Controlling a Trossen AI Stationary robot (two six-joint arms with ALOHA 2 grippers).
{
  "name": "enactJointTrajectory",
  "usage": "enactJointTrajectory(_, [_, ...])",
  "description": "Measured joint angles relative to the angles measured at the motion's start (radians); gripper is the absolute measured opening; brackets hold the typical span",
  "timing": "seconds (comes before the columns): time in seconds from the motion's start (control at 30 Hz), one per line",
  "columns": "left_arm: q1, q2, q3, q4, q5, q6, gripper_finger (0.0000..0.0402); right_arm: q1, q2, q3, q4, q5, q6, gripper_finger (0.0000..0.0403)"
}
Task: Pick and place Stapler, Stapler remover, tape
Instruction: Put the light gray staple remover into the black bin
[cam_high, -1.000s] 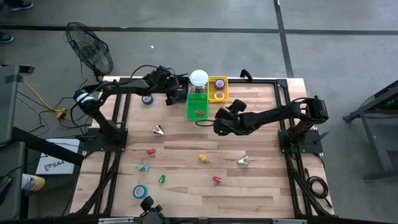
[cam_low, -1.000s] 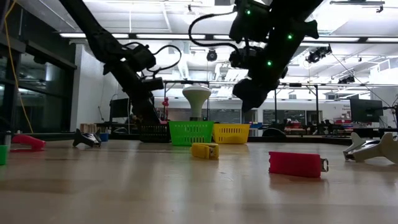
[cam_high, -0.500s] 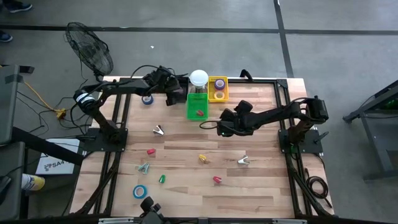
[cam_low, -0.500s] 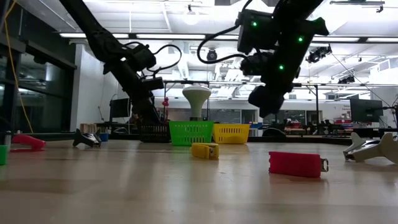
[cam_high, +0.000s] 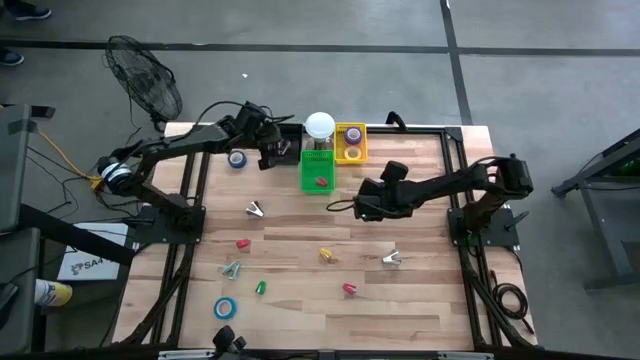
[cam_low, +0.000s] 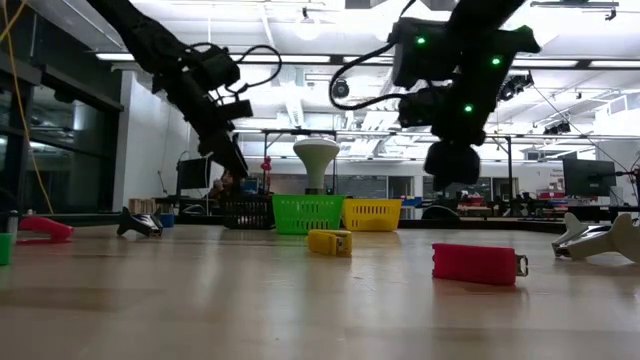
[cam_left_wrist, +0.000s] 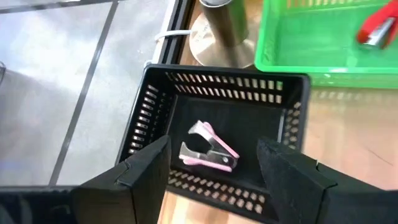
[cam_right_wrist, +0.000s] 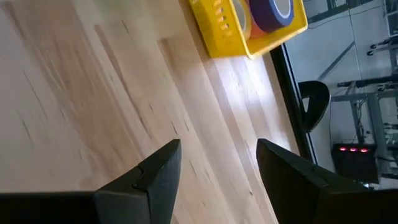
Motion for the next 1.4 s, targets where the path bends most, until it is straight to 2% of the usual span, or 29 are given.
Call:
enactJointTrajectory(0.23, [-0.035, -0.091, -0.042, -0.071, -0.008, -0.018, 0.0236, 0.0, -0.237, -0.204, 0.151, -0.087, -0.079, 0.0201])
enactJointTrajectory(0.47, [-0.133, -0.175, -0.114, -0.068, -0.011, -0.066, 0.0237, 0.0, -0.496, -0.341, 0.211, -0.311, -0.174, 0.0201])
enactJointTrajectory(0.6, [-0.203, -0.204, -0.134, -0.058, -0.054, -0.111, 0.0237, 0.0, -0.585, -0.367, 0.213, -0.467, -0.241, 0.0201])
enactJointTrajectory(0.73, [-0.27, -0.208, -0.135, -0.057, -0.112, -0.136, 0.0237, 0.007, -0.605, -0.367, 0.218, -0.592, -0.306, 0.0201])
enactJointTrajectory(0.97, [-0.339, -0.208, -0.135, -0.062, -0.163, -0.179, 0.0237, 0.073, -0.554, -0.362, 0.217, -0.7, -0.299, 0.0206])
enactJointTrajectory(1.2, [-0.356, -0.208, -0.135, -0.065, -0.172, -0.214, 0.0237, 0.135, -0.497, -0.357, 0.21, -0.779, -0.255, 0.0256])
enactJointTrajectory(1.4, [-0.356, -0.207, -0.135, -0.065, -0.172, -0.227, 0.0237, 0.16, -0.494, -0.356, 0.203, -0.891, -0.216, 0.0289])
